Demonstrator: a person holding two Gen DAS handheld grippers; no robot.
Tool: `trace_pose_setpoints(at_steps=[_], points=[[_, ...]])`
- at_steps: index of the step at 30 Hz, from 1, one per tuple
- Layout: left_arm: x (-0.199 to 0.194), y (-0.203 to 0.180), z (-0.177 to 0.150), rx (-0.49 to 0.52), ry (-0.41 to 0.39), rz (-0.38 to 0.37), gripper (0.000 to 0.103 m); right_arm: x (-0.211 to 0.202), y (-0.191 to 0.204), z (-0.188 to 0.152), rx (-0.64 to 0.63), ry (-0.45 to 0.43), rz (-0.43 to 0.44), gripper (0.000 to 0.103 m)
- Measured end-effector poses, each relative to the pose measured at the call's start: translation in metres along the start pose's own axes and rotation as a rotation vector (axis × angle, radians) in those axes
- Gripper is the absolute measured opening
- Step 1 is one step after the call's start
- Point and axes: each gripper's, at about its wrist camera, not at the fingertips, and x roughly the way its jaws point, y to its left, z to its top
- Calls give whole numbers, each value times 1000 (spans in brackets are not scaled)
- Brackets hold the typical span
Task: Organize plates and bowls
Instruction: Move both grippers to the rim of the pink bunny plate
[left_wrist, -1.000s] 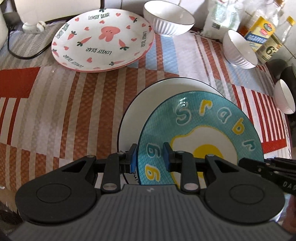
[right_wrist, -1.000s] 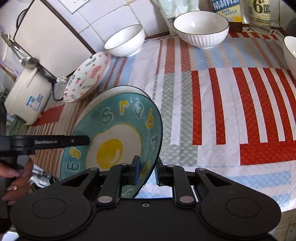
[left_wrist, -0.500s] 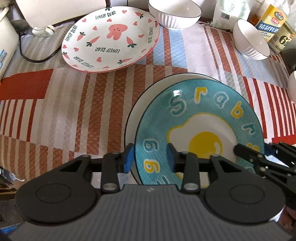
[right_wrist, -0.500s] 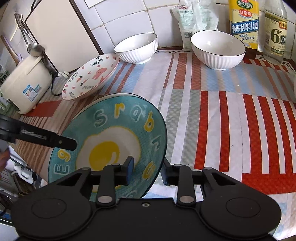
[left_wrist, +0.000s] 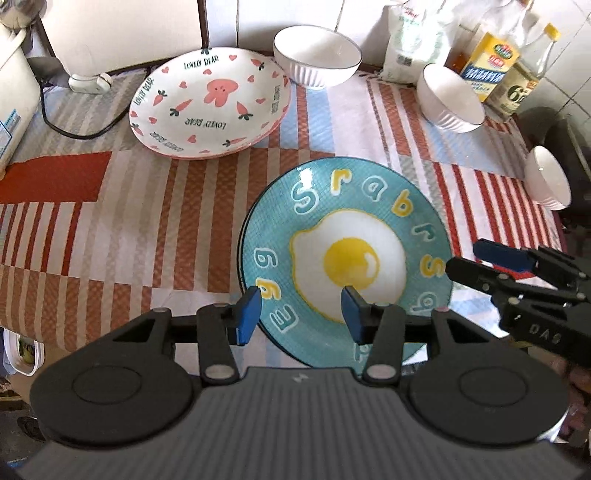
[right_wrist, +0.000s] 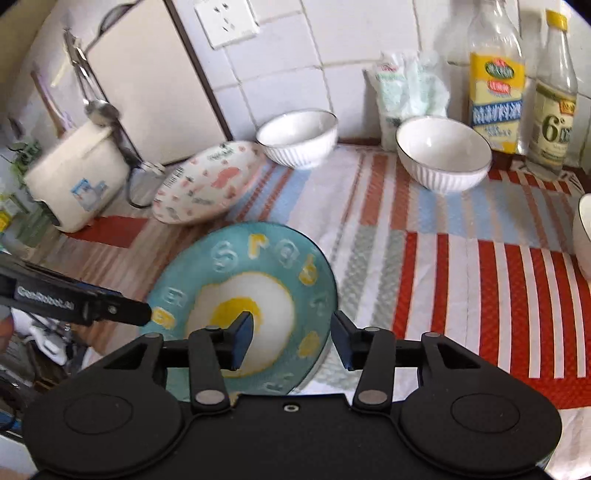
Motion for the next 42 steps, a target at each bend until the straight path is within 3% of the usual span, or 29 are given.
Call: trace_pose_setpoints(at_steps=[10, 15, 18, 23, 30, 33, 42], points=[[-64, 35, 30, 42, -131, -41, 48, -45, 35, 59, -59, -58, 175, 58], [-77, 61, 55, 89, -196, -23, 51, -42, 50, 92, -3, -82, 267, 61], [-73, 78, 68, 108, -232, -4, 52, -23, 57, 110, 28, -76, 252, 61], [-52, 105, 92, 96, -265, -8, 55, 18, 62, 128, 95, -77, 230, 61], [3, 137, 117, 37, -284, 6, 62, 92, 54, 137, 167, -5, 173, 61], [33, 147, 124, 1, -258, 60, 62, 122, 47, 137, 188, 15, 163, 61], [90, 177, 137, -67, -208, 46, 62, 171, 34, 133, 203, -2, 77, 62]])
